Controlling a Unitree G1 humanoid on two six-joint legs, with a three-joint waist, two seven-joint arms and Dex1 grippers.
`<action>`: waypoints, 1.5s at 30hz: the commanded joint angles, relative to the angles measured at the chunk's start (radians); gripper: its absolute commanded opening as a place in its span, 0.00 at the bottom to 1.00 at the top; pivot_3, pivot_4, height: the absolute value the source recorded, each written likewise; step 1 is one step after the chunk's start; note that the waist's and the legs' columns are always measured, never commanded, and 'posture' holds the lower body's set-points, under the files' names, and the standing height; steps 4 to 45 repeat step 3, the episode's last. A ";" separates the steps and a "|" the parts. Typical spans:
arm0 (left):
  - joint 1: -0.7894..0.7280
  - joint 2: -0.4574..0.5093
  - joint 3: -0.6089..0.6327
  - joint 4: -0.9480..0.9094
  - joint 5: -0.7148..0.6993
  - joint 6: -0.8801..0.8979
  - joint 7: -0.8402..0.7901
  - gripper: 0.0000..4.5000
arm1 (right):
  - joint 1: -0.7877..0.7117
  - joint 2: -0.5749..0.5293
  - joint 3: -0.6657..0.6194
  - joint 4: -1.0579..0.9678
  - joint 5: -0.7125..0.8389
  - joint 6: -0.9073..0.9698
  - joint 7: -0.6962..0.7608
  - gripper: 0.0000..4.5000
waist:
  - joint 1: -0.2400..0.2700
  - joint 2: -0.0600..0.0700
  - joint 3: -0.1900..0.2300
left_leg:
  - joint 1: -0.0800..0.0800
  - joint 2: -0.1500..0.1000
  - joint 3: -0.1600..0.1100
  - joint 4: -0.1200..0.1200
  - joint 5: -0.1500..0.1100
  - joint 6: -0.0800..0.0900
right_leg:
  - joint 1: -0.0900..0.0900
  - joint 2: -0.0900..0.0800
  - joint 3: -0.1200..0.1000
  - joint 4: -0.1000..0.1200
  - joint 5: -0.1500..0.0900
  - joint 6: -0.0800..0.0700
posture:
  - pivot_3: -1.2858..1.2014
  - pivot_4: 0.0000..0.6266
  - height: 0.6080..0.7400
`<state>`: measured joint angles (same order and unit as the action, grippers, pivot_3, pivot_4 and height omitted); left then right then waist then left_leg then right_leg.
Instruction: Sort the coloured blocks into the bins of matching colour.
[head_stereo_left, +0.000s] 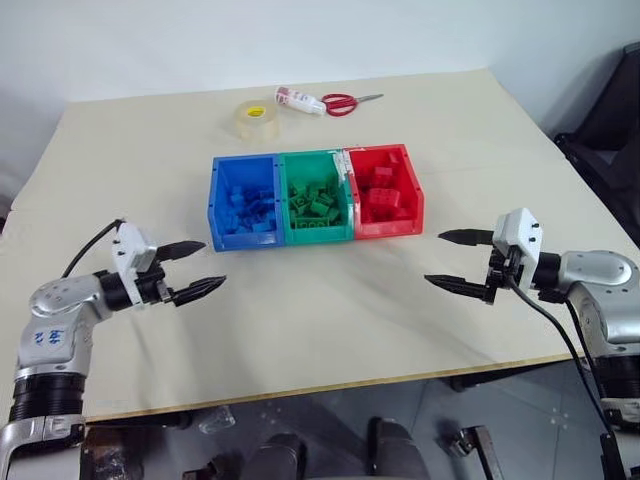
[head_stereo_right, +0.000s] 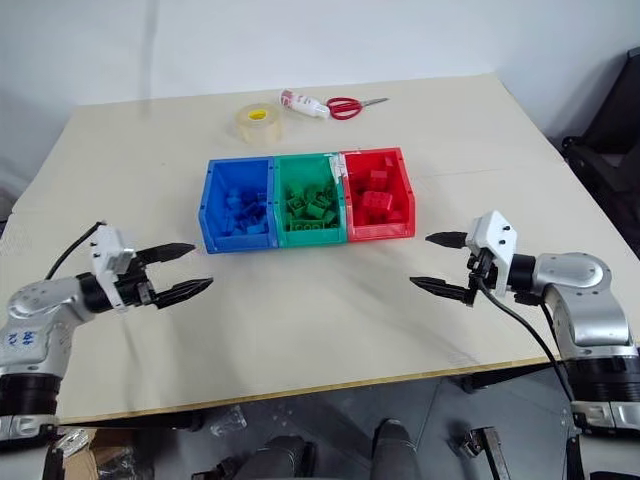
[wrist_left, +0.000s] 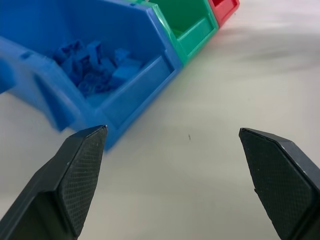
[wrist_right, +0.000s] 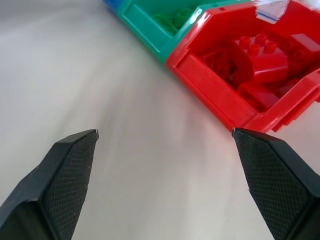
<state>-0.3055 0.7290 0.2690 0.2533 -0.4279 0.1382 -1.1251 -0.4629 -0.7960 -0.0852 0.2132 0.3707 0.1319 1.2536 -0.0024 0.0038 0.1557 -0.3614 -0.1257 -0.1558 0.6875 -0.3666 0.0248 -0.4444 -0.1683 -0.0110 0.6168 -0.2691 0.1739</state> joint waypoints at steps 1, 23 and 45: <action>0.009 0.011 0.038 -0.022 -0.029 -0.037 -0.018 1.00 | -0.048 -0.023 -0.011 0.065 -0.008 -0.060 0.051 1.00 | 0.001 0.000 0.000 | 0.000 0.000 0.000 0.000 0.000 0.000 | 0.000 0.000 0.000 0.000 0.000 0.000 | 0.52 0.24 1.00; 0.015 0.004 0.041 -0.028 -0.027 -0.061 -0.017 1.00 | -0.066 -0.017 -0.010 0.093 -0.015 -0.073 0.057 1.00 | 0.001 0.000 0.000 | 0.000 0.000 0.000 0.000 0.000 0.000 | 0.000 0.000 0.000 0.000 0.000 0.000 | 0.52 0.24 1.00; 0.015 0.004 0.041 -0.028 -0.027 -0.061 -0.017 1.00 | -0.066 -0.017 -0.010 0.093 -0.015 -0.073 0.057 1.00 | 0.001 0.000 0.000 | 0.000 0.000 0.000 0.000 0.000 0.000 | 0.000 0.000 0.000 0.000 0.000 0.000 | 0.52 0.24 1.00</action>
